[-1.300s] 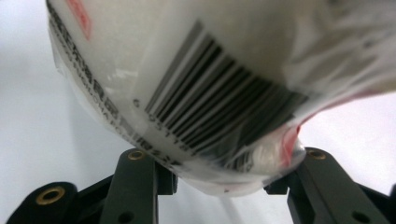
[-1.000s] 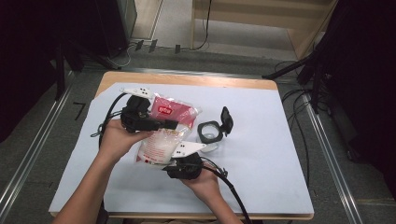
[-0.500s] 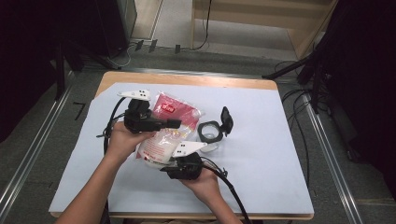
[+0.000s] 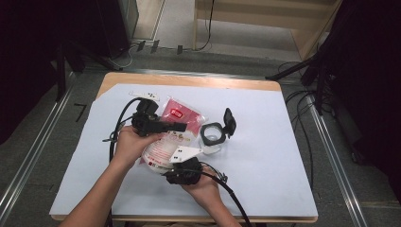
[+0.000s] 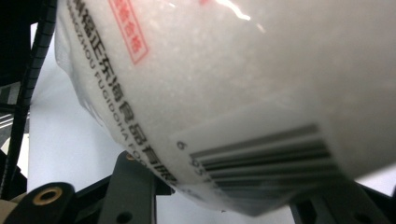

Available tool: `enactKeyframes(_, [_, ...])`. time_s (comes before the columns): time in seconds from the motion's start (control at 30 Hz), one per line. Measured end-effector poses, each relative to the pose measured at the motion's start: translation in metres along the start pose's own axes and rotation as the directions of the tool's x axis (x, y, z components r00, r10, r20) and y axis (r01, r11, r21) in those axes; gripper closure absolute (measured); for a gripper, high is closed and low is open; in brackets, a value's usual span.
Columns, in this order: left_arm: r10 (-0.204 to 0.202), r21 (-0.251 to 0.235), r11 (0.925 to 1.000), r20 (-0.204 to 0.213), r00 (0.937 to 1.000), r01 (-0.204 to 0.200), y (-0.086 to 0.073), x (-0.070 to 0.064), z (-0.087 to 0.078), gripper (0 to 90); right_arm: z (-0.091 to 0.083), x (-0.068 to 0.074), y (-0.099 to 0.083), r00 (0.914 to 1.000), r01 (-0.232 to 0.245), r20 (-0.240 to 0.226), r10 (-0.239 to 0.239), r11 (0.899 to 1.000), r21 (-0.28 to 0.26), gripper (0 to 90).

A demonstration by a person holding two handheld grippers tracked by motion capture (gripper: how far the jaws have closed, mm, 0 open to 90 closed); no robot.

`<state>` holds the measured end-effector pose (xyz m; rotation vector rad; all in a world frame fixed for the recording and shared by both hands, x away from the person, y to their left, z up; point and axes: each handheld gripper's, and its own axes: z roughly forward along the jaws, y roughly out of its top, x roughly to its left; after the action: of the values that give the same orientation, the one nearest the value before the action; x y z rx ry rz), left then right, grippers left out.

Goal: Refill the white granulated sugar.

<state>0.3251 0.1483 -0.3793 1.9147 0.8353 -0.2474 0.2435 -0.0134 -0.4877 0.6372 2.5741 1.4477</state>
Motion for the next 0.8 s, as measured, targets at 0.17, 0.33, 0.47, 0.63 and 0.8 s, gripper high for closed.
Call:
enactKeyframes(0.17, [-0.020,0.003,0.9998,-0.018,0.9996,0.020,0.001,-0.001,0.000,81.7,-0.001,0.000,0.001,0.9993,-0.033,-0.018,0.033,0.999,-0.008,57.7])
enactKeyframes(0.33, [0.082,0.058,0.9948,0.023,0.9964,-0.083,0.001,-0.006,0.004,74.5,-0.005,0.001,0.001,0.9919,-0.096,-0.090,0.090,0.994,-0.060,62.1])
enactKeyframes(0.47, [0.093,0.082,0.9922,0.022,0.9955,-0.094,0.001,-0.010,0.008,73.4,-0.006,0.008,0.005,0.9952,-0.069,-0.074,0.065,0.996,-0.048,62.6])
enactKeyframes(0.63, [0.063,0.116,0.9916,-0.054,0.9965,-0.056,0.004,-0.016,0.014,77.0,-0.006,0.009,0.004,0.9950,-0.087,-0.053,0.084,0.995,-0.049,59.9])
enactKeyframes(0.8, [0.011,0.109,0.9940,-0.112,0.9936,0.001,0.007,-0.021,0.020,80.1,-0.003,0.012,0.006,0.9932,-0.116,0.003,0.116,0.992,-0.049,54.0])
